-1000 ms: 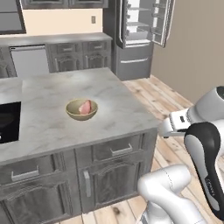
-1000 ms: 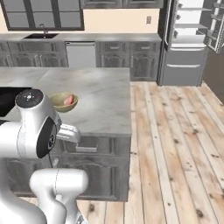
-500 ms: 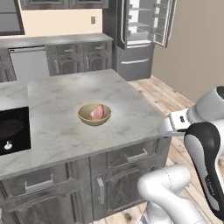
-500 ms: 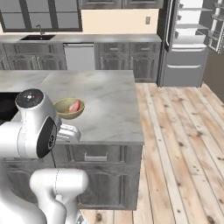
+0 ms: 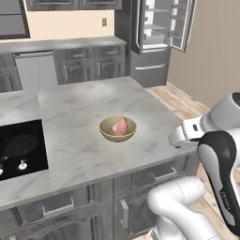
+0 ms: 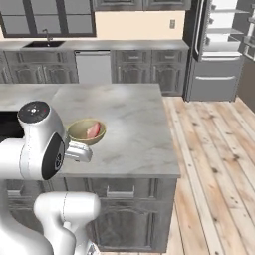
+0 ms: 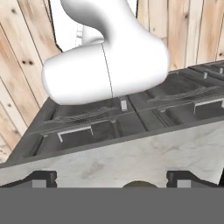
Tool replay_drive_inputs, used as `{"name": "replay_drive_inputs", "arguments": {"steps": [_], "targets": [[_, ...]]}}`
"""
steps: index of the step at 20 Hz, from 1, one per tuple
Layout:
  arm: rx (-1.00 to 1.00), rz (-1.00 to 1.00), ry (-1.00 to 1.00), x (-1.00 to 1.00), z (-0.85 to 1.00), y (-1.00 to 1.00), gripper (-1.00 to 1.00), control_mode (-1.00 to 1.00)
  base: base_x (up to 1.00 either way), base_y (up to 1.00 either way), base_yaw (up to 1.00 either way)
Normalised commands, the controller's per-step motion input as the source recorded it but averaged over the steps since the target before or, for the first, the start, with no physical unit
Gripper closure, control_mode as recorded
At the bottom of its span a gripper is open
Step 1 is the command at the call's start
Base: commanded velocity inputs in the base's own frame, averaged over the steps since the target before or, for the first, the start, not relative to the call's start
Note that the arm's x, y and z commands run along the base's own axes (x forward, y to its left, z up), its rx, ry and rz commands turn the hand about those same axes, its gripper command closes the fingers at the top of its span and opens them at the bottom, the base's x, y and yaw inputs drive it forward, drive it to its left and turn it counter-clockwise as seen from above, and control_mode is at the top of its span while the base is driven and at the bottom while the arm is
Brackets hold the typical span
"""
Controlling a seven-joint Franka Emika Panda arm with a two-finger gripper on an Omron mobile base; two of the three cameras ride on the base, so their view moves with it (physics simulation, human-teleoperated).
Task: Place one of the steaks on the plate and the other in the bowl. Then place the bowl in the fridge.
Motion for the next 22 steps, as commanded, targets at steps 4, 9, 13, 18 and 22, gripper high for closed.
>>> {"name": "replay_drive_inputs", "arguments": {"steps": [4, 9, 13, 18, 22], "targets": [[0.0, 0.0, 0.0, 0.0, 0.0, 0.0, -1.0, 1.0, 0.32, 0.47, -0.01], [0.0, 0.0, 0.0, 0.0, 0.0, 0.0, -1.0, 1.0, 0.25, 0.42, -0.02], [0.0, 0.0, 0.0, 0.0, 0.0, 0.0, -1.0, 1.0, 0.31, 0.36, -0.02], [0.0, 0.0, 0.0, 0.0, 0.0, 0.0, -1.0, 1.0, 0.35, 0.33, 0.0], [0.0, 0.0, 0.0, 0.0, 0.0, 0.0, -1.0, 1.0, 0.27, 0.35, 0.0]]}}
